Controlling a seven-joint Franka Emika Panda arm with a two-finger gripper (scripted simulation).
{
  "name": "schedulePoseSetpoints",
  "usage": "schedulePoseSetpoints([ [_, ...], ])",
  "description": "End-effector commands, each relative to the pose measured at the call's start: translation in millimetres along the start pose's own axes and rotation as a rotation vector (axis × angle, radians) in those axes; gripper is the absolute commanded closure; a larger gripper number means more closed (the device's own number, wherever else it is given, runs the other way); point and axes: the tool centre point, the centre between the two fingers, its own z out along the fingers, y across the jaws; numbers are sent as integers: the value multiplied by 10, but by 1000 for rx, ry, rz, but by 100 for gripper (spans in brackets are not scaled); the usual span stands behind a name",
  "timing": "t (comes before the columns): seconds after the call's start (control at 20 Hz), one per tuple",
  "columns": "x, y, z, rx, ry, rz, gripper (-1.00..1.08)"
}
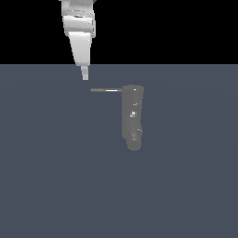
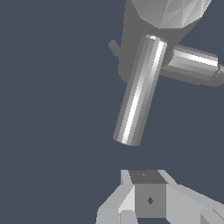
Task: Turn on the faucet by rotating a designated handle.
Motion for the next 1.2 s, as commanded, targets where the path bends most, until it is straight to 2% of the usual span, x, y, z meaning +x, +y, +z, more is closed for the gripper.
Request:
schedulePoseSetpoints([
  [0.0, 88, -118, 105, -1, 4, 59, 108],
  [0.6, 431, -461, 431, -6, 11, 253, 108],
  [1.15, 458, -439, 465, -6, 12, 273, 108],
])
